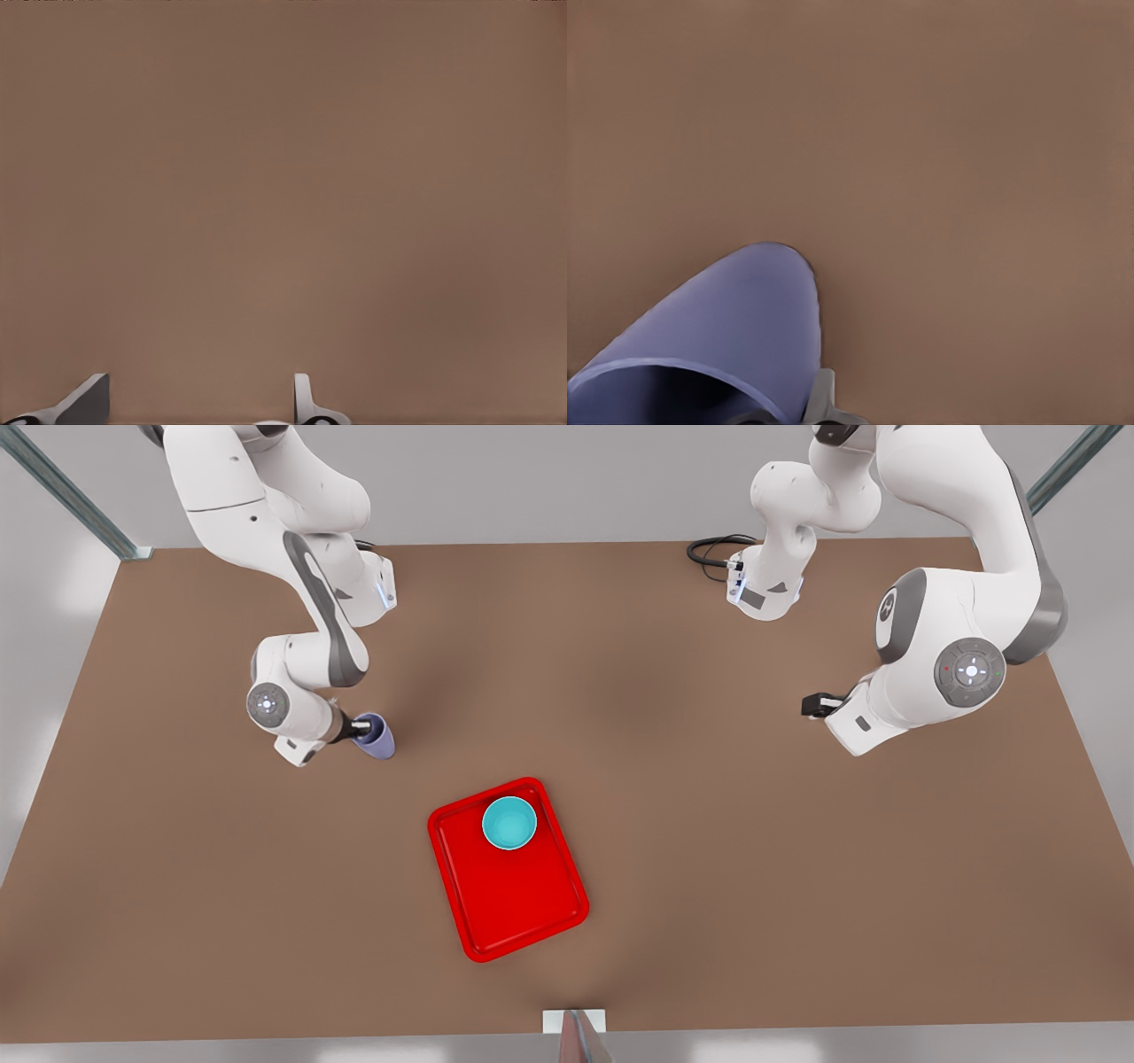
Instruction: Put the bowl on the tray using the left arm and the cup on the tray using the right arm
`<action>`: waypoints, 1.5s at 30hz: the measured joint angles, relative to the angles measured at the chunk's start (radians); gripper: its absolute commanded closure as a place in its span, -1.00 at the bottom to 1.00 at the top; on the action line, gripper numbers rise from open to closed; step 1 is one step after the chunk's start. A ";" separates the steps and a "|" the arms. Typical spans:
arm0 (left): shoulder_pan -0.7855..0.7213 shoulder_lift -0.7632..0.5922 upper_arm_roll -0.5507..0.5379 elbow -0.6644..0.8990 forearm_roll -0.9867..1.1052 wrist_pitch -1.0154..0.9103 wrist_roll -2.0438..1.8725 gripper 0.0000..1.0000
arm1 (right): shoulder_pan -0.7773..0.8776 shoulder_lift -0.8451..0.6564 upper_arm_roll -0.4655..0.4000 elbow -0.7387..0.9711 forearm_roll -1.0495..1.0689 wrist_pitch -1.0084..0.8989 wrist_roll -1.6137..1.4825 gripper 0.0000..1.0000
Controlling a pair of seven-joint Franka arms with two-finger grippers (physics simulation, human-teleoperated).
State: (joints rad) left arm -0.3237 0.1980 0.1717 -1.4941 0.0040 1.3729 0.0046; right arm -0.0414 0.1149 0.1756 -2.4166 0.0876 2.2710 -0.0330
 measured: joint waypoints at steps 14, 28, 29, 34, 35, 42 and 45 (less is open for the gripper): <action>0.000 0.008 0.000 0.000 -0.001 0.000 -0.001 -1.00 | 0.039 0.340 0.005 0.758 0.001 -0.308 0.018 0.57; 0.000 0.012 0.000 0.000 0.000 0.002 0.000 -1.00 | 0.211 0.918 0.098 1.508 0.006 -0.386 0.160 0.57; 0.000 0.014 0.000 0.000 0.000 0.002 0.000 -1.00 | 0.212 0.933 0.110 1.508 0.005 -0.383 0.150 0.57; 0.000 0.014 0.000 0.000 0.000 0.002 0.000 -1.00 | 0.212 0.953 0.125 1.508 0.004 -0.390 0.090 0.20; 0.000 0.013 0.000 0.000 0.000 0.000 -0.001 -1.00 | 0.212 0.953 0.126 1.507 -0.001 -0.385 0.100 -1.00; 0.000 0.015 0.000 -0.001 0.000 0.004 0.000 -1.00 | 0.234 0.952 0.122 1.508 -0.003 -0.357 0.108 -1.00; 0.000 0.020 0.000 -0.002 0.001 0.005 0.000 -1.00 | 0.233 0.937 0.121 1.506 -0.005 -0.382 0.149 -1.00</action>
State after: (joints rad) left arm -0.3238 0.2176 0.1717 -1.4956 0.0045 1.3775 0.0046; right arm 0.1919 1.0517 0.2966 -0.9111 0.0830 1.8890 0.1155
